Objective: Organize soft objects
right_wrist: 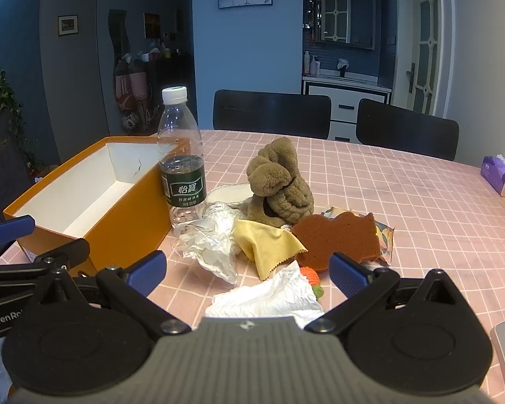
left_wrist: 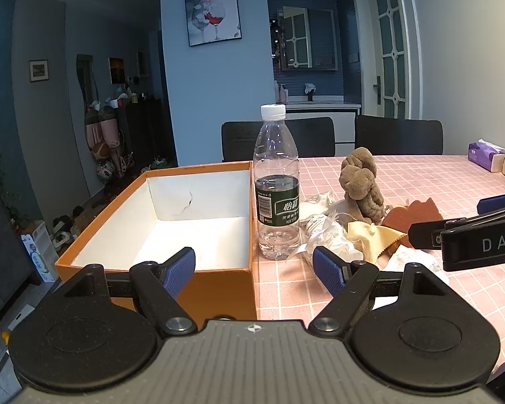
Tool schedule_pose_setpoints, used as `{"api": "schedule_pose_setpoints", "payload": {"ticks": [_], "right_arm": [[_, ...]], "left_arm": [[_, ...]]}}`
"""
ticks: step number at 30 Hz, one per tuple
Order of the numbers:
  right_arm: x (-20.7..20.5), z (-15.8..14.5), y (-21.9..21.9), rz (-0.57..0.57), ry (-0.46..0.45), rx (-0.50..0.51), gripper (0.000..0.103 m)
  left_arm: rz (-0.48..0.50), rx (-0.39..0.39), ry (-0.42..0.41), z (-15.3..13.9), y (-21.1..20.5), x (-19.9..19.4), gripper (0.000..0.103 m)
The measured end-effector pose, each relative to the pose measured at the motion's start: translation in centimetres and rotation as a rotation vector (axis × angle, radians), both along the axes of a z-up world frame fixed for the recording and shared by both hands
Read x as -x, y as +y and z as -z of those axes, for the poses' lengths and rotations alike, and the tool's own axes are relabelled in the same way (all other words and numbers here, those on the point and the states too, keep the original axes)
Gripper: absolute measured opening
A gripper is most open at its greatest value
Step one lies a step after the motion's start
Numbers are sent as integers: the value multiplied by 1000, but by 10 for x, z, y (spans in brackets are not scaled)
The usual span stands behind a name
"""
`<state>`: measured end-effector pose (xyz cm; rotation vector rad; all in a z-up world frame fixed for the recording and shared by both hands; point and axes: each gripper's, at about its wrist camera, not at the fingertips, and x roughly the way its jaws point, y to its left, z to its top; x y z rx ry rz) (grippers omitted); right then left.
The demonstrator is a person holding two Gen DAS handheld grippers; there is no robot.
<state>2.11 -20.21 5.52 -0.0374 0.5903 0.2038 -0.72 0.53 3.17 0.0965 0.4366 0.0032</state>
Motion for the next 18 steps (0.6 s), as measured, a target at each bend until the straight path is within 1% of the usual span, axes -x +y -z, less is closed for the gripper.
{"api": "schedule_pose_setpoints", "payload": {"ticks": [18], "right_arm": [[-5,3,4,-8,14,10,101]], "left_arm": [[-4,-5,9,3,-2,-3,93]]}}
